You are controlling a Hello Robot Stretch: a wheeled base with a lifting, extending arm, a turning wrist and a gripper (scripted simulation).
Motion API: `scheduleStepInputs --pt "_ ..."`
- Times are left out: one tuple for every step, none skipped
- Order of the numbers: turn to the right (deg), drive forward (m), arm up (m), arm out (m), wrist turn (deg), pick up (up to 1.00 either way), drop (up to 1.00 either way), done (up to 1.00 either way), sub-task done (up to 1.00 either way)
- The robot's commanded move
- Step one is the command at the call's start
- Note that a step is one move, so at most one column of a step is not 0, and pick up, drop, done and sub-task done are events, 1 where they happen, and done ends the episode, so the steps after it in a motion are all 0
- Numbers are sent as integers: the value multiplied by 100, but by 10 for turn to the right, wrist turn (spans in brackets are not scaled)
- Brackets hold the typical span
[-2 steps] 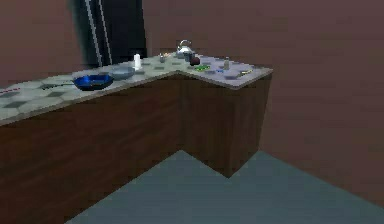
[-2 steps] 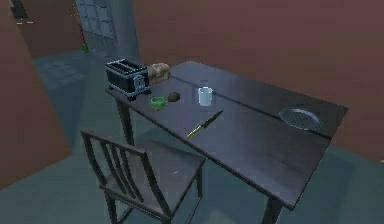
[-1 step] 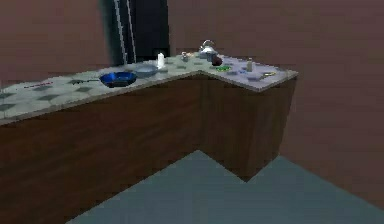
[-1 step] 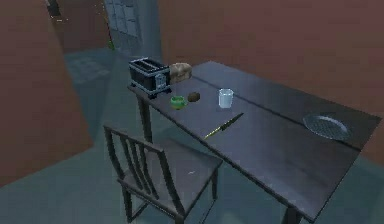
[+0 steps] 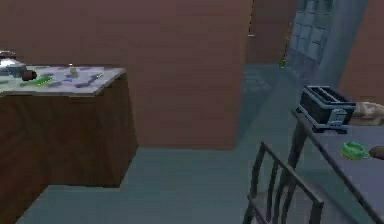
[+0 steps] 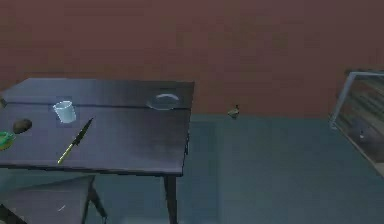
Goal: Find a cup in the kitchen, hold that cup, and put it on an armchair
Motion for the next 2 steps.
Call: scheduleStepInputs --pt "450 0 0 0 0 0 0 0 0" --pt "60 0 0 0 0 0 0 0 0"
